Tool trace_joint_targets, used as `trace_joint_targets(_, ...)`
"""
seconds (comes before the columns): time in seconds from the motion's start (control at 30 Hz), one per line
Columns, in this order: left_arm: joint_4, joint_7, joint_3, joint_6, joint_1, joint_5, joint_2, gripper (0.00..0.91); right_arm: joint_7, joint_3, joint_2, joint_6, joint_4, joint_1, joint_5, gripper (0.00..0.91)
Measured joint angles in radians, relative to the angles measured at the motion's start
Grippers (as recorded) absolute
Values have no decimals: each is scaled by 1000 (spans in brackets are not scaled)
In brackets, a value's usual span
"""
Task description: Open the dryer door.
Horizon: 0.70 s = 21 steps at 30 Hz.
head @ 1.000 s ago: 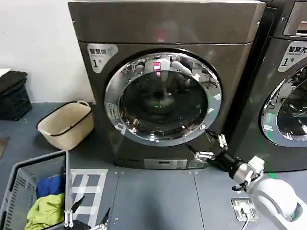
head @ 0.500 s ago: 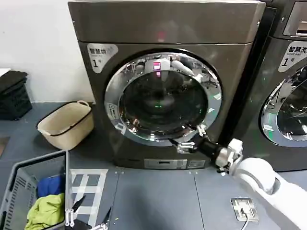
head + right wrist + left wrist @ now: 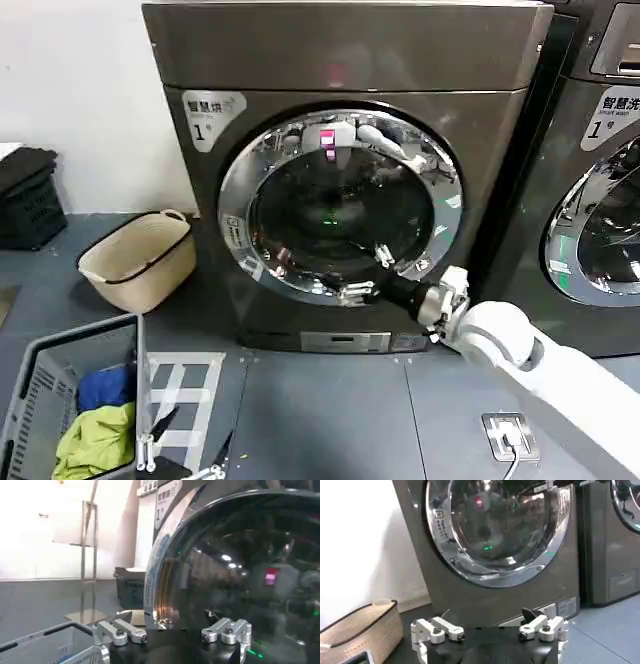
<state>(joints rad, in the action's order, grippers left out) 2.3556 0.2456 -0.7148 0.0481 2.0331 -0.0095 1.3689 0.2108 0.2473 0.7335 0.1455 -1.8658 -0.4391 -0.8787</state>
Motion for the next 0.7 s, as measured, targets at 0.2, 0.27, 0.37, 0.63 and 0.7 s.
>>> trace_joint_targets(0.2, 0, 1, 5, -1, -2, 4, 3, 907, -2, 49, 36, -5, 42, 45, 1, 907)
trace_joint_targets(0.27, 0, 1, 5, -1, -2, 4, 3, 907, -1, 62, 47, -9, 55, 56, 2, 907)
trace_joint_targets(0.37, 0, 1, 6, -1, -2, 5, 4, 907, 1, 84, 68, -10, 76, 74, 3, 907)
trace_joint_targets(0.63, 0, 1, 5, -1, -1, 8, 6, 907, 17, 120, 107, -12, 127, 113, 5, 907)
trace_joint_targets(0.7, 0, 2, 5, -1, 0, 8, 7, 907, 20, 126, 114, -12, 135, 120, 5, 907)
